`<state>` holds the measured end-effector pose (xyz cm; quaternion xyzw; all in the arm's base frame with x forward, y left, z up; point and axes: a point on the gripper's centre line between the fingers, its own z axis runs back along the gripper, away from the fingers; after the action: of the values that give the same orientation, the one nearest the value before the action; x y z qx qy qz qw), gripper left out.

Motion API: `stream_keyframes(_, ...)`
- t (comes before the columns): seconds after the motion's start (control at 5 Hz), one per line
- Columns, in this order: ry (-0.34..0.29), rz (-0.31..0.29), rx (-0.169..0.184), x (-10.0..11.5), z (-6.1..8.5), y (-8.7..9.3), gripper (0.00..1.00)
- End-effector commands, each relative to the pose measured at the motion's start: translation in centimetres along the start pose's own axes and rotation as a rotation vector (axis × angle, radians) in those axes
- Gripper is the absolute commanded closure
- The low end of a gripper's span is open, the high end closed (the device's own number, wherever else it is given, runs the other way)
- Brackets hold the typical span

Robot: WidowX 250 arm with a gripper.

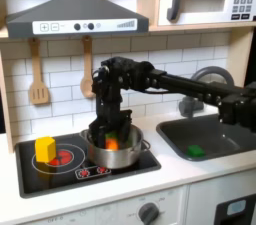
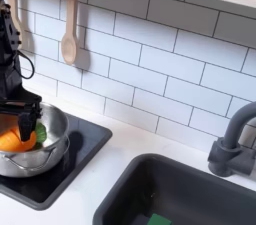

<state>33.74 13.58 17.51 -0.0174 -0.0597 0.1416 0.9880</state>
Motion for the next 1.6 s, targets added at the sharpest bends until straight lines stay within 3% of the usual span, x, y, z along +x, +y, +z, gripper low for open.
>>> stream_keyframes(0.0,0.003,0.033,0.005,0.0,0.2,1.7,0.0)
stream_keyframes(0.2,-0.007,0.061,0.009,-0.1,0.6,2.7,0.0)
stream_keyframes(0.6,-0.003,0.043,0.017,-0.3,0.5,2.1,0.0)
stream_keyframes(0.8,-0.002,0.047,-0.001,-0.5,0.5,1.6,0.0)
stream_keyframes(1.0,0.013,0.061,-0.01,0.1,0.0,1.3,0.0)
stream_keyframes(1.4,-0.018,0.07,-0.024,2.2,0.8,1.0,0.0)
